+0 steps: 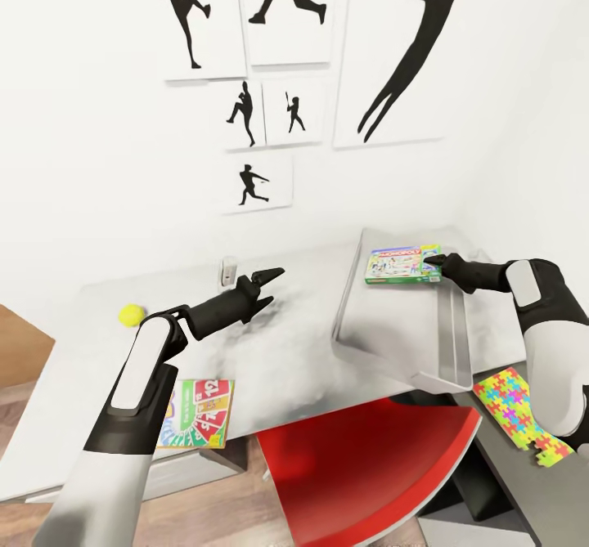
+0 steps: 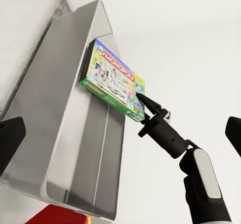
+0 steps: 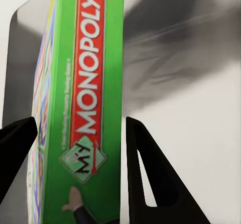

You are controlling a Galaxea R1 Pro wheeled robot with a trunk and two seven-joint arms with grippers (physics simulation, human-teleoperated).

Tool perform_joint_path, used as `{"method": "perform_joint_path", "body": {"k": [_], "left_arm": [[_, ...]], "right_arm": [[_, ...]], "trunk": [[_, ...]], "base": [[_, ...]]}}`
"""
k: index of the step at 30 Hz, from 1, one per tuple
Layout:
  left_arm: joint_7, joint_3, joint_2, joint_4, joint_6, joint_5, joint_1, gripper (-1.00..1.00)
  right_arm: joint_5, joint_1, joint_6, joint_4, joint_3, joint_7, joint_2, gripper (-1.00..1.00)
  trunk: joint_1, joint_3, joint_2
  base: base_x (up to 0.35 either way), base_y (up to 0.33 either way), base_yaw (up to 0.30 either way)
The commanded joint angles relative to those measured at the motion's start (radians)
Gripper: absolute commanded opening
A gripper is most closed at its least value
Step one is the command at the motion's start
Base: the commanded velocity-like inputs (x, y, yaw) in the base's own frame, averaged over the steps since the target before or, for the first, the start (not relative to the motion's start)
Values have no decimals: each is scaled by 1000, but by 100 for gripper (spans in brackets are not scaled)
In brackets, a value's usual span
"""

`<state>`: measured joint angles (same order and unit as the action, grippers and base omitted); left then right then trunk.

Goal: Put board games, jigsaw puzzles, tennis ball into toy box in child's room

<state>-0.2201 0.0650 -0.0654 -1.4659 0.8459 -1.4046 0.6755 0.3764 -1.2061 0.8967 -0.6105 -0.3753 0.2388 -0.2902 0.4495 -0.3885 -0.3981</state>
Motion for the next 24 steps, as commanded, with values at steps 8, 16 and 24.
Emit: {"method": "perform_joint_path", "body": {"k": [8, 16, 24], "left_arm": [[-10, -1, -2, -1, 2, -11, 3, 100], [-10, 4, -1, 0, 2, -11, 5, 100], [-10, 21, 0, 2, 2, -11, 5, 100]], "right_arm": [[-7, -1, 6, 0, -5, 13, 2, -100], [-7, -1, 6, 0, -6, 13, 4, -100], [-7, 0, 5, 0, -6, 13, 3, -100]], "trunk": [[0, -14, -2], [0, -25, -2], [0, -30, -2]], "base": [[0, 0, 0], [0, 0, 0], [0, 0, 0]]}}
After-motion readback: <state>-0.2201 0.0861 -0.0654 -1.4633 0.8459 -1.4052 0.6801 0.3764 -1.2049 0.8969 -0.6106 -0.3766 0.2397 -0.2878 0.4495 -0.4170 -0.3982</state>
